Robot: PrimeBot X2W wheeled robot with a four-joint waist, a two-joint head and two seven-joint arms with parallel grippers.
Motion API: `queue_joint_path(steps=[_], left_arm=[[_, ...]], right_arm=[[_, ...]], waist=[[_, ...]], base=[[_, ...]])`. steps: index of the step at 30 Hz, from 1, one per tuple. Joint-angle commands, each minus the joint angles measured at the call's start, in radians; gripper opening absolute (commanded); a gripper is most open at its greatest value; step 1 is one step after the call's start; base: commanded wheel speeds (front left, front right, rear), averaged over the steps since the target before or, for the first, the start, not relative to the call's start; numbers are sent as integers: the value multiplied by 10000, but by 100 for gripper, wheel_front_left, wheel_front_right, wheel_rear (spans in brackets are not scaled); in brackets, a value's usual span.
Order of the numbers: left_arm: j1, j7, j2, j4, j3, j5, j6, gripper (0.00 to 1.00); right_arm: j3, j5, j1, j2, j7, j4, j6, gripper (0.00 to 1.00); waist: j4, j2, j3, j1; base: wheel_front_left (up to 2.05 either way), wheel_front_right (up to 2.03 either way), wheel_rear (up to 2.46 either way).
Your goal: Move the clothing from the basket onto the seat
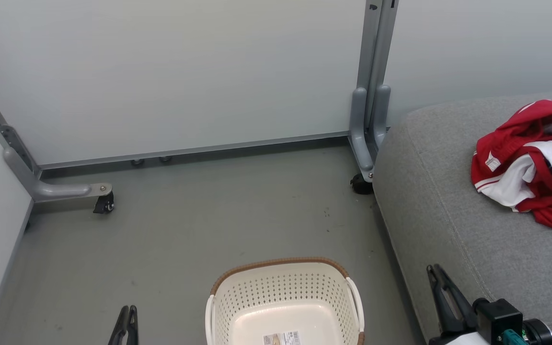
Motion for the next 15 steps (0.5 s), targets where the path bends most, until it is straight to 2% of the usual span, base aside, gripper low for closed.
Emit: queue_joint_path(steps=[1,3,15], left_arm=[[-3,3,-8,76,-7,-12,0,0],[-19,18,-15,260,-23,-79,-3,0],[-667,599,11,537,169,-2454,-93,0]], right_arm=[[6,19,34,8,1,74,0,0],[4,98,108,19,15,225,0,0],[-118,2726,-331,-101,490,339,-1,0]], waist=[[0,0,1,1],[1,0,4,1],[33,0,114,1]], base=[[0,0,0],[0,0,0],[0,0,0]])
